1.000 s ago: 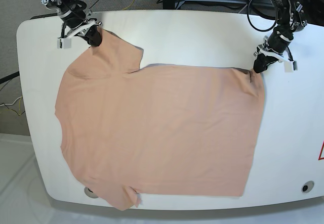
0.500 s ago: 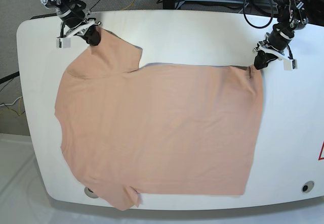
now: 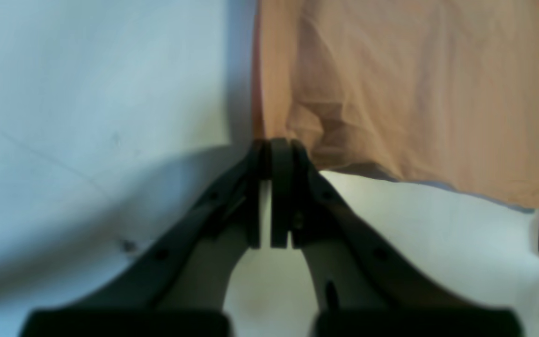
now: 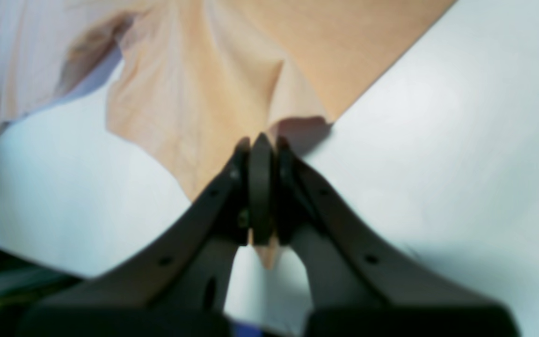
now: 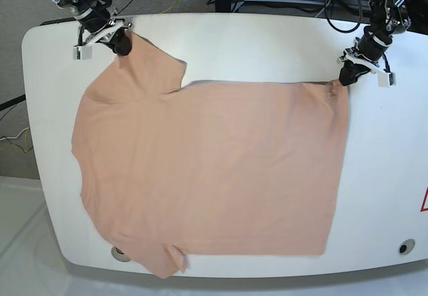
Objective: Fold the T-shirt properly
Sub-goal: 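Lift the shoulder edges with both grippers and pull them toward the robot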
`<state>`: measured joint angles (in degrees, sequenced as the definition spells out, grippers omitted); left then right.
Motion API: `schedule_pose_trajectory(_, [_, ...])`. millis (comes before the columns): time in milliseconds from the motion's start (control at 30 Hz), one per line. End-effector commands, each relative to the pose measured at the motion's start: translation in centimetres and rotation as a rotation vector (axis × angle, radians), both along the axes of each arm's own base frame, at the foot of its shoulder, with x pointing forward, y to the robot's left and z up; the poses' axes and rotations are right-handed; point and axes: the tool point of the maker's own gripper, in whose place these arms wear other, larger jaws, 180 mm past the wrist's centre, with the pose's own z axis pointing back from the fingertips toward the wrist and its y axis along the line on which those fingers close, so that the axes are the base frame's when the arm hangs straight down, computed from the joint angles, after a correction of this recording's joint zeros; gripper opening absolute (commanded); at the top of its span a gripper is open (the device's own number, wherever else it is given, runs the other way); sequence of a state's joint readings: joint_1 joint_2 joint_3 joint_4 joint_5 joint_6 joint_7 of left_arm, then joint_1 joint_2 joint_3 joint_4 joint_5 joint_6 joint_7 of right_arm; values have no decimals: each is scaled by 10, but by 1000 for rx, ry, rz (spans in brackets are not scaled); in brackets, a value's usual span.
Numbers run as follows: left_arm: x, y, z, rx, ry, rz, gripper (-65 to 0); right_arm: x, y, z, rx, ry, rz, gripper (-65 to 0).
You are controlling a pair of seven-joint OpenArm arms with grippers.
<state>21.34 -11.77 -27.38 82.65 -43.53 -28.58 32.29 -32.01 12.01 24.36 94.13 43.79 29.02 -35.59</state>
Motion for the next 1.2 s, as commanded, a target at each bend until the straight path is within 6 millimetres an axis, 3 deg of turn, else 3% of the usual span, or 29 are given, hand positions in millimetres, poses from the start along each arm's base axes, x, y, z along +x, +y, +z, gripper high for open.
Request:
schedule_pose_trajectory(0, [3,2,13,19,-40,-20,-650,2,-7,10,-21,-26,11,-650])
schedule_pose_trajectory(433, [-14,-4,39,91,-79,-100,-650,-12,-32,37,-87,-47,-10,-650])
schedule_pose_trajectory(767, [-37,1,41,130,-39,-123,-650,-29,-24,53,-135,-52,37,-650])
schedule_pose_trajectory(833, [-43,5,41,142,-30,-119,-650,-39,-19,51,-133,-28,46,-650])
schedule_pose_trajectory(1033, [-48,5,45,145,-31,-117,-650,-45,-12,54,-140,-25,63,-650])
schedule_pose_trajectory(1167, [-53,7,55,169,-44,-120,-650,-44,-13,70,-167,-55,80,-650])
